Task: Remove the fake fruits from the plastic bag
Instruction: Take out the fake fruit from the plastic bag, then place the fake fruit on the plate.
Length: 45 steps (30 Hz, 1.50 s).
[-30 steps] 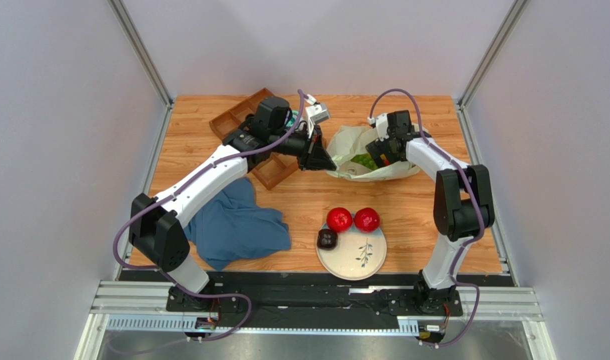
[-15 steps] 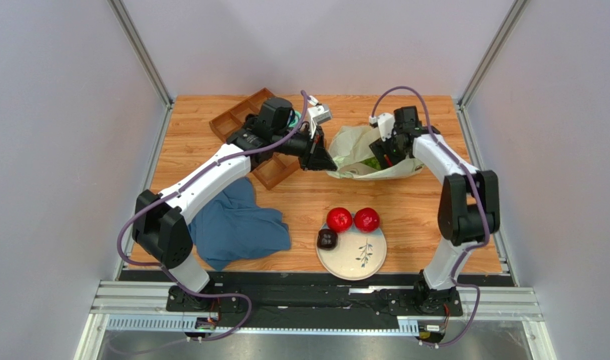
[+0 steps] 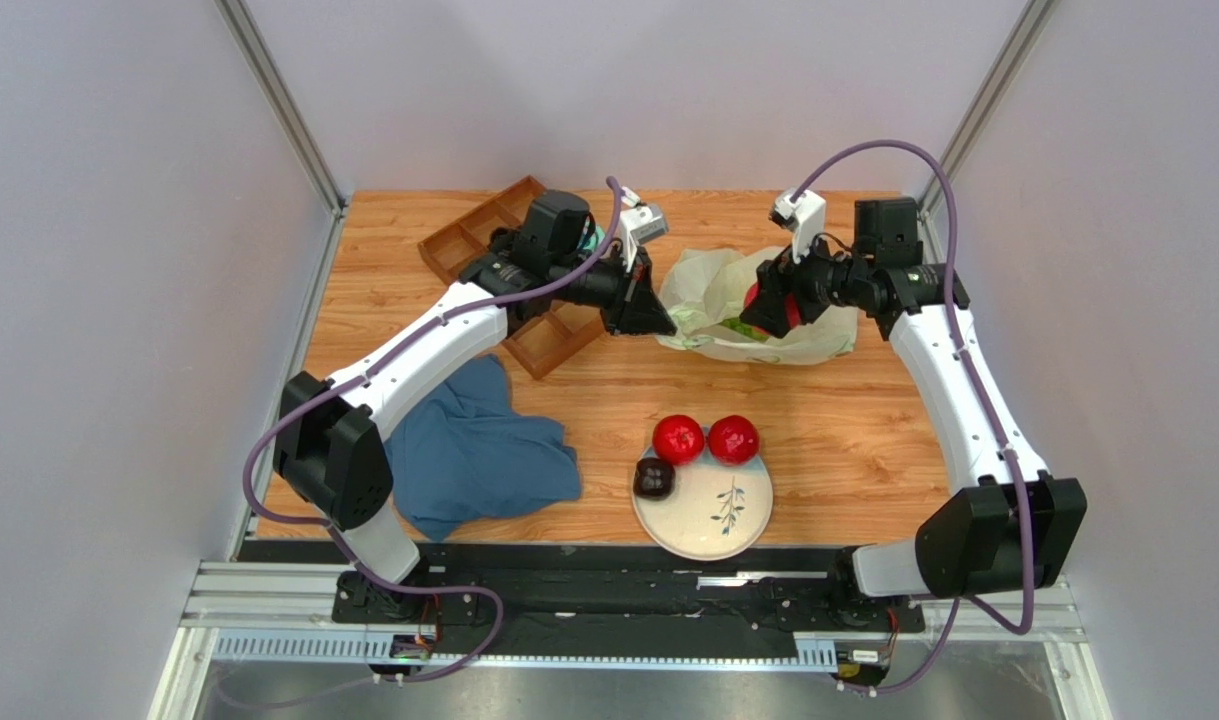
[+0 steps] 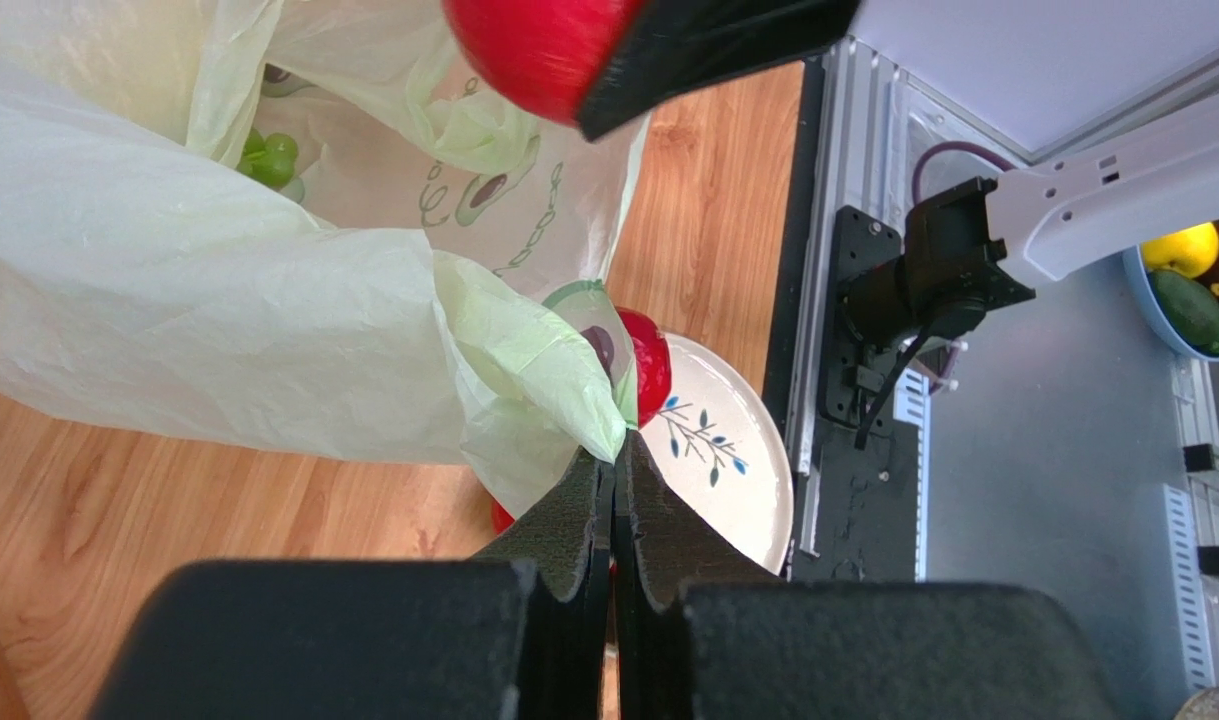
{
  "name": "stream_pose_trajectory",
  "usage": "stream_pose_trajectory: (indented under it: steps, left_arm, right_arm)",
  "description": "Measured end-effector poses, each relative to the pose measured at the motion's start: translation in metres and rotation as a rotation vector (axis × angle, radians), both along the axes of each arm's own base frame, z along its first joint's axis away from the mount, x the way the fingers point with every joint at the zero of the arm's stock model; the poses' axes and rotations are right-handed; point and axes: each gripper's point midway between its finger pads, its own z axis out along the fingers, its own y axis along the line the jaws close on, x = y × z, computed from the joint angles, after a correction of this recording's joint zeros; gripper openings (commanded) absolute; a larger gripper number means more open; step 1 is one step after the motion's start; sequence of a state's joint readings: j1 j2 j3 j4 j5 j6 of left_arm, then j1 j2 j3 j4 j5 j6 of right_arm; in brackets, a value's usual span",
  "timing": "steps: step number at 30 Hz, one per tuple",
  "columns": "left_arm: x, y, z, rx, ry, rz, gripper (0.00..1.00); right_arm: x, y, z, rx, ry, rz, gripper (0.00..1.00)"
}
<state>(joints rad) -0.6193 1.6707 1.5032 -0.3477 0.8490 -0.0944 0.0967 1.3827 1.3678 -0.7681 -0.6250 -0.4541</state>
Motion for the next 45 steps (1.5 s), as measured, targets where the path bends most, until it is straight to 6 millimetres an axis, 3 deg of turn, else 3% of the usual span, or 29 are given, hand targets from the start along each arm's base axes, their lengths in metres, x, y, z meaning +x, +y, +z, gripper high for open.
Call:
stream_pose_trajectory:
  steps: [3, 7, 10, 14, 18, 24, 27, 30, 35, 38, 42, 45]
  left_arm:
    - [0.002, 0.000, -0.001, 0.004, -0.007, 0.006, 0.00]
    - [0.002, 0.000, -0.001, 0.006, -0.010, 0.009, 0.00]
    - [0.002, 0.001, -0.002, 0.007, -0.006, 0.010, 0.00]
    - [0.002, 0.001, -0.007, 0.011, 0.001, 0.011, 0.00]
    - [0.000, 0.003, -0.017, 0.028, 0.019, 0.015, 0.00]
    - [-0.007, 0.008, -0.030, 0.050, 0.045, 0.018, 0.00]
    - [-0.010, 0.011, -0.032, 0.055, 0.049, 0.020, 0.00]
    - [-0.012, 0.013, -0.033, 0.056, 0.047, 0.022, 0.00]
    - [-0.013, 0.013, -0.032, 0.054, 0.045, 0.022, 0.00]
    - [-0.014, 0.014, -0.030, 0.051, 0.042, 0.022, 0.00]
    - [-0.016, 0.015, -0.028, 0.044, 0.038, 0.019, 0.00]
    - [-0.018, 0.016, -0.028, 0.041, 0.037, 0.018, 0.00]
  right_arm:
    - [-0.026, 0.008, 0.010, 0.032, 0.005, 0.055, 0.60]
    - [-0.090, 0.014, 0.017, 0.010, -0.051, 0.178, 0.59]
    - [-0.145, 0.019, -0.014, -0.040, -0.061, 0.311, 0.63]
    - [-0.196, 0.021, -0.090, -0.130, -0.025, 0.477, 0.64]
    - [-0.219, 0.025, -0.141, -0.217, -0.072, 0.637, 0.67]
    - [-0.234, 0.036, -0.178, -0.311, -0.220, 0.870, 0.72]
    - [-0.230, 0.035, -0.187, -0.357, -0.255, 0.918, 0.82]
    - [-0.227, 0.031, -0.192, -0.400, -0.290, 0.945, 1.00]
    - [-0.223, 0.030, -0.176, -0.424, -0.421, 0.961, 1.00]
    - [-0.220, 0.029, -0.148, -0.428, -0.498, 0.933, 0.99]
    - [-0.202, 0.034, -0.073, -0.411, -0.635, 0.831, 0.92]
    - [-0.169, 0.038, 0.000, -0.371, -0.701, 0.677, 0.84]
